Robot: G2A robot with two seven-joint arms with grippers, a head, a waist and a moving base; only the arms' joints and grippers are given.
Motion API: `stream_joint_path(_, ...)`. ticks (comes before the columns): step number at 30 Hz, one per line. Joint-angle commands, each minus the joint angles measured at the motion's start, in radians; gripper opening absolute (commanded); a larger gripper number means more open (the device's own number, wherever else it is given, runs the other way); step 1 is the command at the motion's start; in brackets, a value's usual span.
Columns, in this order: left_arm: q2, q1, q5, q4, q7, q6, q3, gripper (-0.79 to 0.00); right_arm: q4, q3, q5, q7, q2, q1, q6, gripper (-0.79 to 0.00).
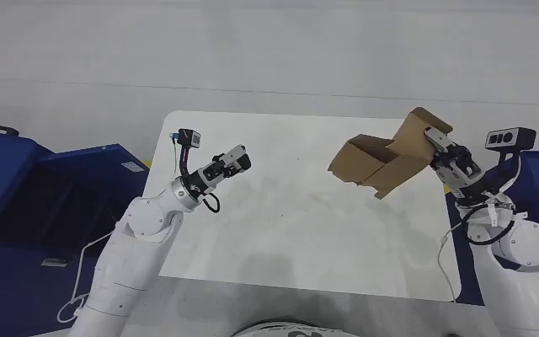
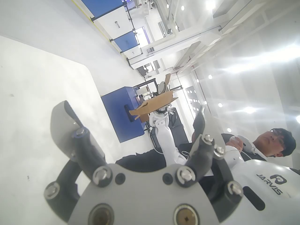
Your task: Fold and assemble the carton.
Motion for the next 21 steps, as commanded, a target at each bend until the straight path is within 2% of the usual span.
stream_joint_path(1,0.000,0.000,0.000,0.000,0.000,0.000,0.000,0.000,0.000,0.000,0.000,0.000,0.000,0.000,0.000,-0.785)
stream_joint_path(15,0.000,0.000,0.000,0.000,0.000,0.000,0.000,0.000,0.000,0.000,0.000,0.000,0.000,0.000,0.000,-0.785)
stream_joint_path(16,0.000,-0.002,0.009,-0.002,0.003,-0.006,-0.002,0.000,0.000,-0.001,0.002,-0.003,0.000,0.000,0.003,-0.145)
stream_joint_path(18,0.000,0.000,0.057,0.003,0.037,-0.033,-0.011,0.000,-0.011,-0.008,-0.001,-0.019,-0.003,-0.001,0.009,-0.785)
stream_joint_path(21,-0.005,0.014,0.168,-0.033,0.118,-0.136,-0.001,0.000,-0.040,-0.050,-0.073,-0.055,-0.008,0.000,0.008,-0.785)
